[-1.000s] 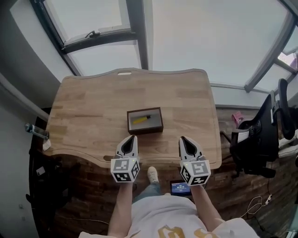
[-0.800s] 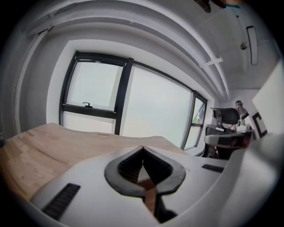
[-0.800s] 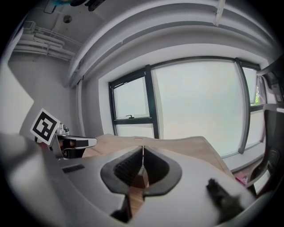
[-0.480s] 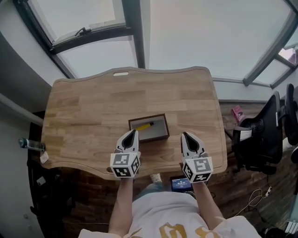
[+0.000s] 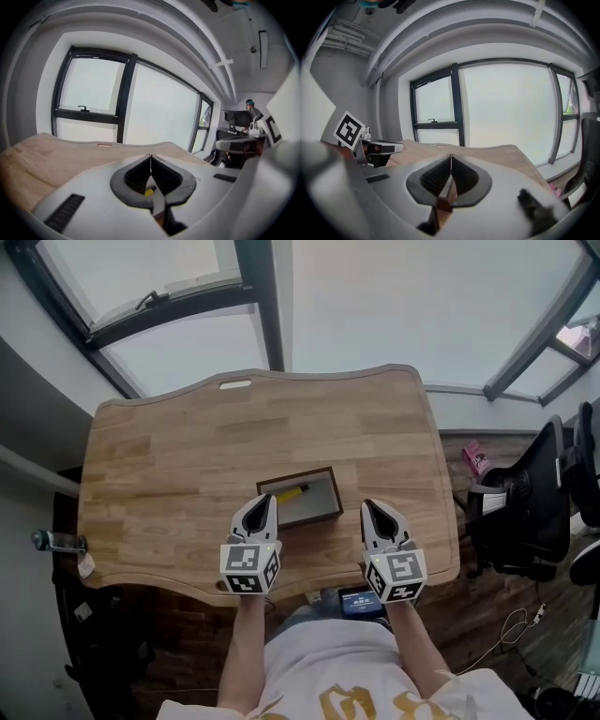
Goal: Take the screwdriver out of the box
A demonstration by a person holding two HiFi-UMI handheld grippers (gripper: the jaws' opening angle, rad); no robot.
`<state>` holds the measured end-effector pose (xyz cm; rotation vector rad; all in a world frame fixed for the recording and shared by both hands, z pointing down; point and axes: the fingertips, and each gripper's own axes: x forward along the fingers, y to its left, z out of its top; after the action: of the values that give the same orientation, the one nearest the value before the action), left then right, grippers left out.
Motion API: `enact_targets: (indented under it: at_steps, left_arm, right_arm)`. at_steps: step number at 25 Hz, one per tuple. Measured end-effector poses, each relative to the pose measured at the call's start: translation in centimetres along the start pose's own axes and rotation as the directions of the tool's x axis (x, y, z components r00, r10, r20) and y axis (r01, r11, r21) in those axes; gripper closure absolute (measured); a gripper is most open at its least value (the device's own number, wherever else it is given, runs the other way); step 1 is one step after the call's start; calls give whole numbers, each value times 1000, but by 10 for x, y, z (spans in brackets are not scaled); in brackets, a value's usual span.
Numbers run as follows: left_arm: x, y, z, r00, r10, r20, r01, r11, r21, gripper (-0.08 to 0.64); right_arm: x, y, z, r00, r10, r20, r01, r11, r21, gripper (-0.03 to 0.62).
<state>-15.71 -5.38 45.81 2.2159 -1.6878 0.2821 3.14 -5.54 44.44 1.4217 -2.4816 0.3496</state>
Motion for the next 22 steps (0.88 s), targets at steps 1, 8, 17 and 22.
enact_targets:
  at_steps: [1, 8, 17, 22]
  left_arm:
    - [1, 1, 0, 1000, -1, 0, 1, 1000, 7, 546]
    - [6, 10, -4, 1000, 3, -14, -2, 1000, 20, 546]
    - [26, 6, -15, 997, -17, -74, 22, 998, 59, 546]
    - [43, 2, -33, 986, -32, -166, 46, 996, 81, 546]
  right_arm:
    - [3, 2, -2, 1000, 5, -4, -5, 1000, 0, 560]
    - [20, 6, -6, 1000, 19, -9, -19, 1000, 4, 560]
    - [38, 2, -19, 999, 34, -39, -33, 999, 22, 560]
    - [45, -6, -29, 998, 33, -61, -31, 999, 37, 560]
